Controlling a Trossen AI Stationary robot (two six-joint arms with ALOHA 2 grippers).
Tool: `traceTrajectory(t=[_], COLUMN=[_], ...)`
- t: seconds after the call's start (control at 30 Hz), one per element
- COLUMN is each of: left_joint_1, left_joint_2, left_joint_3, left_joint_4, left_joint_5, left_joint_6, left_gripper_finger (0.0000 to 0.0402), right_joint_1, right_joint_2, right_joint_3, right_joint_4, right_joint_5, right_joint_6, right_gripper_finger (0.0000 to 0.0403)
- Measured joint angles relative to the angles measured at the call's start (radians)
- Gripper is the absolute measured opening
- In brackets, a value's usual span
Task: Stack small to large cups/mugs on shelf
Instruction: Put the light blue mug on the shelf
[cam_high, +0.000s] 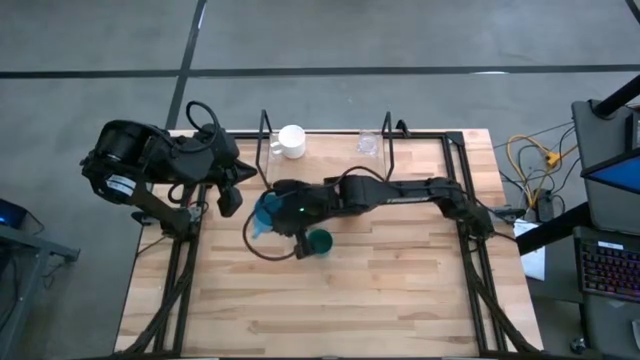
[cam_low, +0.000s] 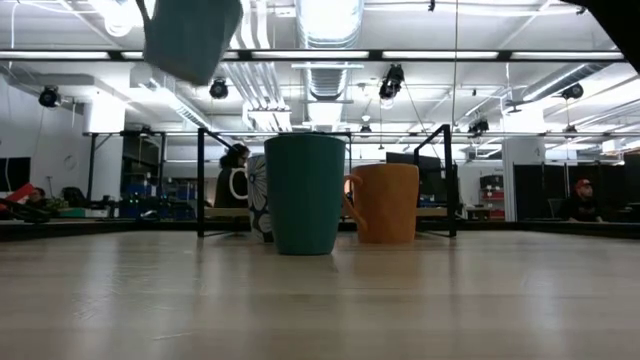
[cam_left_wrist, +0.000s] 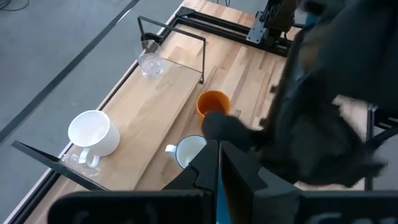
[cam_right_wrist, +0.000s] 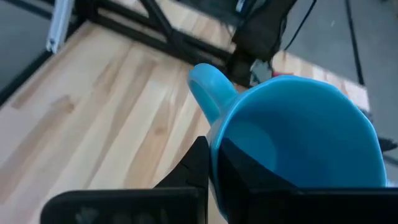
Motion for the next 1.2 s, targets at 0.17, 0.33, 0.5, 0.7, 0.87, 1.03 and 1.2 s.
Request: traceTrajectory(t=[0.17,0.33,0.5,0.7,0.87,1.03,1.2], left_joint_1=[0.0,0.0,0.0,0.0,0.0,0.0,0.0], left_joint_2=[0.0,0.0,-0.004,-0.014,-0.017,-0.017,-0.008], left_joint_3=[0.0,0.004,0.007,0.007,0.007,0.006,0.005], left_joint_4=[0.0,0.0,0.012,0.019,0.019,0.018,0.014], left_joint_5=[0.009,0.013,0.031,0.031,0.031,0.027,-0.018], left_joint_6=[-0.001,-0.002,-0.002,-0.002,-0.002,-0.002,0.0], left_gripper_finger=[0.0002,0.0002,0.0002,0.0002,0.0002,0.0002,0.0002], right_joint_1=[-0.005,-0.02,-0.037,-0.046,-0.064,-0.109,-0.143], right_joint_2=[0.003,0.006,0.011,0.011,0.007,0.007,0.007], right_joint_3=[-0.002,-0.001,-0.003,-0.002,-0.001,-0.001,-0.001], right_joint_4=[0.013,0.02,0.03,0.051,0.031,-0.03,-0.139], right_joint_5=[-0.003,0.019,0.066,0.067,0.06,0.067,0.066], right_joint_6=[0.001,0.068,0.206,0.287,0.367,0.467,0.475], right_gripper_finger=[0.0009,0.0009,0.0009,0.001,0.0011,0.0011,0.0012])
